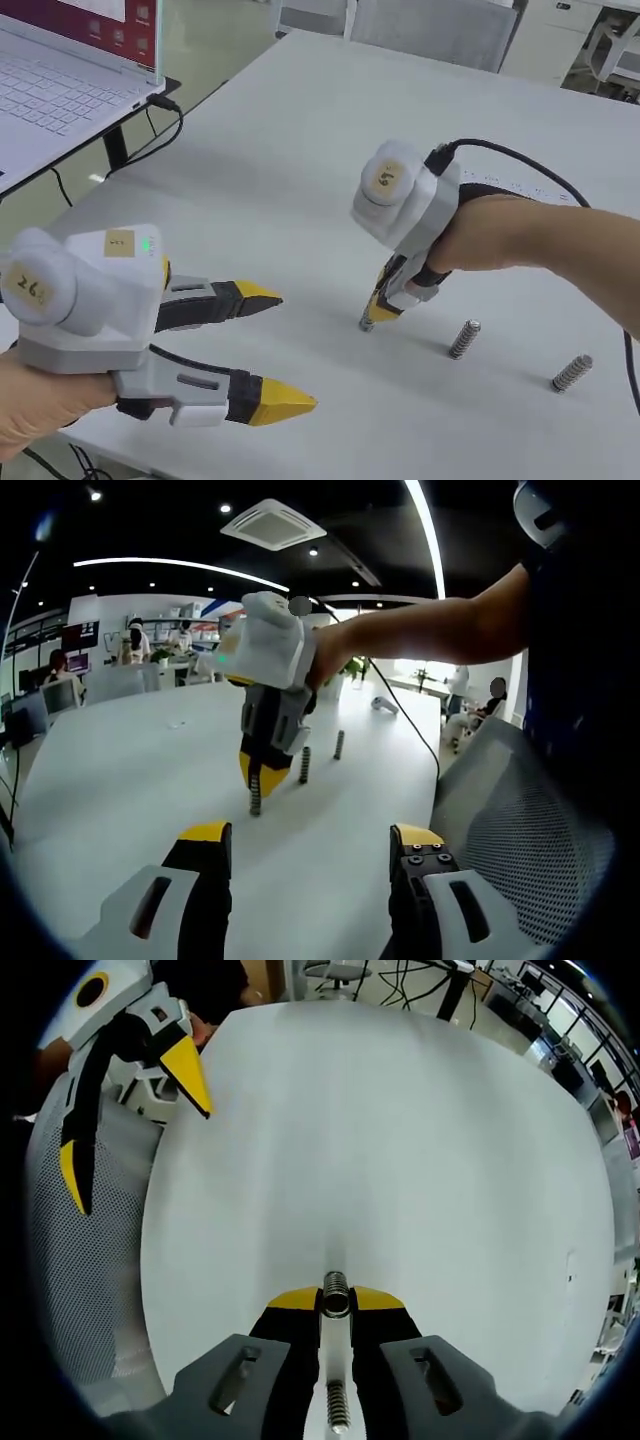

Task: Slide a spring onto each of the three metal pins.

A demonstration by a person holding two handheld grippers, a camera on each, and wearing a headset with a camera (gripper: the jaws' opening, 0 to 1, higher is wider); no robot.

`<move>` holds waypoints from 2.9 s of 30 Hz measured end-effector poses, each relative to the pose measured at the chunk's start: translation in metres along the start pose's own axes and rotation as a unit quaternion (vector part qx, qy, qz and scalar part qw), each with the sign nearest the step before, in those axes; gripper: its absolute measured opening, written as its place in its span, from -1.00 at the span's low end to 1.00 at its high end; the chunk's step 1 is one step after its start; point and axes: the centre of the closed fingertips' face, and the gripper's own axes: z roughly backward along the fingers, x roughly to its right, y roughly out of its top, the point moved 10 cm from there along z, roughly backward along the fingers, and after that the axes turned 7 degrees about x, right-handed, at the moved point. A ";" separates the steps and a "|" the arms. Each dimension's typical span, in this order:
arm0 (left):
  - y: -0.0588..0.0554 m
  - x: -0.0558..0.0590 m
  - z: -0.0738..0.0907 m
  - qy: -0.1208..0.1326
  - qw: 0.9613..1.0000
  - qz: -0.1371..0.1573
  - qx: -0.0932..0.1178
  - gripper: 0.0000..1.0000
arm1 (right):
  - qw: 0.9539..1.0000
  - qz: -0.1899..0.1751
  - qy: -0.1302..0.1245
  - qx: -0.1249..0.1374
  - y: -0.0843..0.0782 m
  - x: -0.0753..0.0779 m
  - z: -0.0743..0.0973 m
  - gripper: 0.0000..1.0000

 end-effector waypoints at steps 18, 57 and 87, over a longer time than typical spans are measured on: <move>0.001 -0.001 0.002 -0.001 1.000 -0.001 -0.002 0.18 | 1.000 -0.001 0.000 0.001 -0.005 0.006 -0.012 -0.80; 0.007 0.003 -0.011 -0.013 1.000 -0.007 -0.005 0.22 | 0.991 -0.077 -0.030 0.109 -0.052 -0.039 0.033 -0.58; 0.005 0.011 -0.022 -0.028 1.000 0.001 -0.014 0.24 | 0.957 -0.182 -0.109 0.196 -0.121 -0.084 0.079 -0.55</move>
